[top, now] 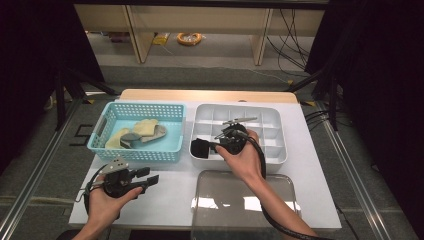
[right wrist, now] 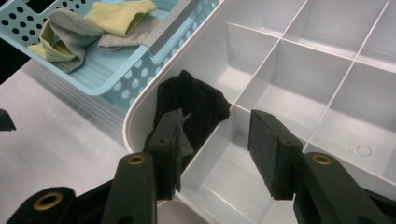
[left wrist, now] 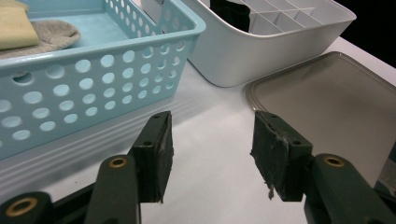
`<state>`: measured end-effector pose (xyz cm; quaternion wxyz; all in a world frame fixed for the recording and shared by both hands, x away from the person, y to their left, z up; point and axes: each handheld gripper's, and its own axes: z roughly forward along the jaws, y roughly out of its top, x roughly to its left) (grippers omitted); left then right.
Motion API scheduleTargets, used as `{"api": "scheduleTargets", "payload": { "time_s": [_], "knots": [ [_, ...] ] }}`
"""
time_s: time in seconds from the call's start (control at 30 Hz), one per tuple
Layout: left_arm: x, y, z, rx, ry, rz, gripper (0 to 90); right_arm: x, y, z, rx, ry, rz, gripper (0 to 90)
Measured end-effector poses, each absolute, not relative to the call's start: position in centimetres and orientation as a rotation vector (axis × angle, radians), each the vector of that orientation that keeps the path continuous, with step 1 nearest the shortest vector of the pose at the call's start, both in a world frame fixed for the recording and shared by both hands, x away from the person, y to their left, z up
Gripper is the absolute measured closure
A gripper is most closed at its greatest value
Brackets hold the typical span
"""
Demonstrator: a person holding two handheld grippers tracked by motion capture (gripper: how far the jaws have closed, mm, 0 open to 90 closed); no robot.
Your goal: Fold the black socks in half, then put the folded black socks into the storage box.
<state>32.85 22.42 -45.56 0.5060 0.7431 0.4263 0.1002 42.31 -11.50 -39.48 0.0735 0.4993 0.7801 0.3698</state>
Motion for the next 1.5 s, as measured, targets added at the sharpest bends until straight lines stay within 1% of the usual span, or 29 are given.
{"api": "scheduleTargets", "payload": {
  "time_s": [0.13,0.3,0.47,0.5,0.6,0.7,0.83,0.97,1.07,1.1,1.13,1.23,1.33,1.37,1.5],
  "knots": [
    [32.9,22.5,-45.6,1.786,1.033,0.249,47.3,41.8,-12.5,-39.5,1.441,2.323,1.168,56.1],
    [32.9,22.5,-45.6,1.783,1.012,0.246,47.4,40.8,-13.7,-39.4,1.477,2.287,1.186,55.9],
    [32.8,22.4,-45.5,1.775,1.036,0.256,47.4,40.1,-14.7,-39.6,1.455,2.275,1.203,55.5],
    [32.9,22.6,-45.4,1.775,1.029,0.265,47.4,39.7,-14.6,-39.5,1.507,2.259,1.212,55.5],
    [32.9,22.7,-45.3,1.77,1.031,0.269,47.5,39.5,-15.6,-39.8,1.455,2.267,1.204,55.4],
    [33.0,22.7,-45.3,1.761,1.037,0.274,47.4,38.8,-15.9,-40.2,1.516,2.238,1.207,55.5],
    [33.1,23.0,-45.0,1.759,1.029,0.293,47.3,38.5,-16.9,-40.8,1.472,2.245,1.203,55.4],
    [33.4,23.6,-44.1,1.748,1.028,0.333,47.1,37.9,-17.5,-41.1,1.511,2.231,1.207,55.4],
    [33.9,24.0,-43.4,1.746,1.031,0.347,46.7,37.5,-18.1,-41.4,1.498,2.224,1.2,55.3],
    [34.1,24.3,-43.1,1.733,1.031,0.352,46.6,37.1,-18.1,-41.4,1.563,2.209,1.208,55.3],
    [34.3,24.5,-42.6,1.733,1.041,0.375,46.5,37.1,-18.5,-41.5,1.522,2.214,1.211,55.2],
    [35.2,25.3,-41.5,1.735,1.045,0.416,46.1,36.8,-18.9,-41.6,1.543,2.186,1.215,54.9],
    [36.4,25.8,-40.6,1.73,1.051,0.441,46.2,36.6,-19.4,-41.6,1.536,2.167,1.227,54.9],
    [36.8,26.0,-40.4,1.743,1.06,0.449,46.0,36.4,-19.3,-41.4,1.58,2.153,1.236,54.8],
    [38.5,26.6,-39.7,1.764,1.077,0.481,46.1,36.3,-19.7,-41.1,1.532,2.145,1.226,54.8]
  ]
}}
